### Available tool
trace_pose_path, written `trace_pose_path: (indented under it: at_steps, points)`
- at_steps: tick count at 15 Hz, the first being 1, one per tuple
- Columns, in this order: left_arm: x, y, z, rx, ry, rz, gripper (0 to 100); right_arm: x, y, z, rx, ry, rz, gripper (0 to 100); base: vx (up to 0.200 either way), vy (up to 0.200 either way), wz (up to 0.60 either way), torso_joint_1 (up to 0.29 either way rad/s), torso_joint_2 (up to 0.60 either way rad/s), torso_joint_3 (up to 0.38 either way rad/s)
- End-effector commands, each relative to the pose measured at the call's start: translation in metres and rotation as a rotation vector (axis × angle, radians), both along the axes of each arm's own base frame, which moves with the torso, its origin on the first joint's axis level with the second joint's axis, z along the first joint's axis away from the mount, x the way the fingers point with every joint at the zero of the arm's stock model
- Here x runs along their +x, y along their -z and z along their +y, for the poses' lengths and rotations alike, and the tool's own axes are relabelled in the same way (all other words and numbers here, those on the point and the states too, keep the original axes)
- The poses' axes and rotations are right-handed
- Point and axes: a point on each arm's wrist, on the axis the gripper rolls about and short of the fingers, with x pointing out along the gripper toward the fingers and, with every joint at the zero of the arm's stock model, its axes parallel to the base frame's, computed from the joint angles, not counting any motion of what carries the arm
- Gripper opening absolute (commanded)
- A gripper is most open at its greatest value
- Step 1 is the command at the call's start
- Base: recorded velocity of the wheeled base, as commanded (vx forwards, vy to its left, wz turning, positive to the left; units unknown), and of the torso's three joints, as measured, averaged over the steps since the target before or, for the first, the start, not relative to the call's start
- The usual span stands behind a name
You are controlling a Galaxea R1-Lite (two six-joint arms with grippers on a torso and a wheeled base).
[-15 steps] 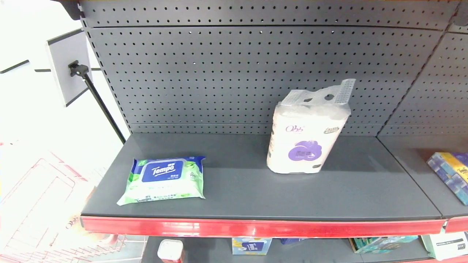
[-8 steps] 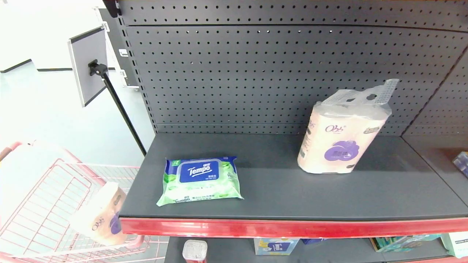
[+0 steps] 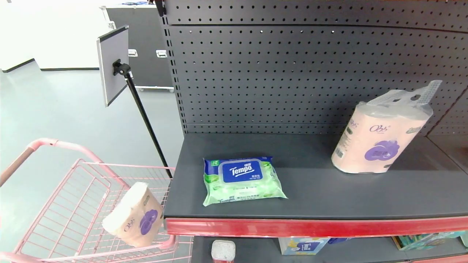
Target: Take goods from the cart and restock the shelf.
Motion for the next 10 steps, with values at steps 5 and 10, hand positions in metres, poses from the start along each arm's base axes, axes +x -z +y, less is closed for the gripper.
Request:
trace_pose_path:
  at_steps: [5,10]
  points:
    - [0.0001,0.0000,0.0000,0.000,0.000,0.001,100,0.0001,-0.0001,0.0000,0.000,0.000,0.001,100,0.000,0.200,0.00,0.002,0.01,0.006]
    - [0.0001,0.0000,0.0000,0.000,0.000,0.001,100,0.0000,0.0000,0.0000,-0.002,0.000,0.000,100,0.000,0.200,0.00,0.000,0.01,0.002]
